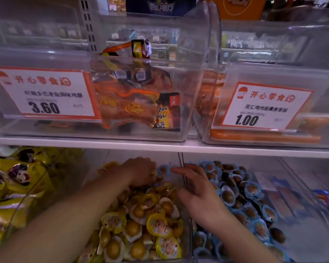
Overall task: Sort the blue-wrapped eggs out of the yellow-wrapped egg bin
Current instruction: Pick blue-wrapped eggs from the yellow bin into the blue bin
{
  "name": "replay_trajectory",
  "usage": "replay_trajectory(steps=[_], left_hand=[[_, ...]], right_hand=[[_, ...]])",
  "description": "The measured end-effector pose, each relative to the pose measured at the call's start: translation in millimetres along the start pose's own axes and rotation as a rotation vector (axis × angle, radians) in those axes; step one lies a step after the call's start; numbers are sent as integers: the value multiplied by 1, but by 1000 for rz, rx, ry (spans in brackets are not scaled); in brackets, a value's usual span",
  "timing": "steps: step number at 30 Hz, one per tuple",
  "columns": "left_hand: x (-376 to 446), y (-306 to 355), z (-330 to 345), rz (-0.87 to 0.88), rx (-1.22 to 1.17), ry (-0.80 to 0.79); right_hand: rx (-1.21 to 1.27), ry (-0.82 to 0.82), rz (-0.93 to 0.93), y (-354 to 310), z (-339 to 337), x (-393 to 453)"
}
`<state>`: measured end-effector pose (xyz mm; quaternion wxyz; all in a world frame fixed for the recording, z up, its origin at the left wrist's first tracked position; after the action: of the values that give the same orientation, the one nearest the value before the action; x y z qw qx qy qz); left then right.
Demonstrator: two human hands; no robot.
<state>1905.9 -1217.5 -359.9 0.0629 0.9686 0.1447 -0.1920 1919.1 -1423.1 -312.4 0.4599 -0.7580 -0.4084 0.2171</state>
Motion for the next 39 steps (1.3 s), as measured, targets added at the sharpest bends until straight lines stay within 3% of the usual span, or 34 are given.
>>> replay_trajectory(steps=[4,10,13,15,19,24,33,39], left_hand=[[-33,-51,-7,-37,-34,21],[-43,-60,-28,-177,72,72],[-42,-35,-33,-44,129,186],[-38,-4,-26,94,17,249],[-12,31,2,135,-226,39],[-7,10,10,128,-155,-96],[-8,5,7,191,-187,274],[-1,-12,-18,75,-309,484]], right_hand=[[-2,47,-21,-4,5,2],[5,74,-55,-3,2,2],[13,88,-60,-5,2,1],[18,97,-64,-7,2,1],[25,91,-63,-8,1,0],[20,88,-75,-5,2,0],[71,91,-53,-7,4,-1],[46,104,-60,-9,4,0]])
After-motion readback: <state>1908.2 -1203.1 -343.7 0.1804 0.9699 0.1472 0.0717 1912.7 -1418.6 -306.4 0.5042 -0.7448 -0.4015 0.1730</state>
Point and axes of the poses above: each hand's wrist, its own x-axis towards the middle knuckle, its own z-axis out of the palm, y = z × x, the point moved 6 cm from there along x, towards the middle knuckle, and after that the axes turned 6 degrees about -y, right-handed, at the moved point
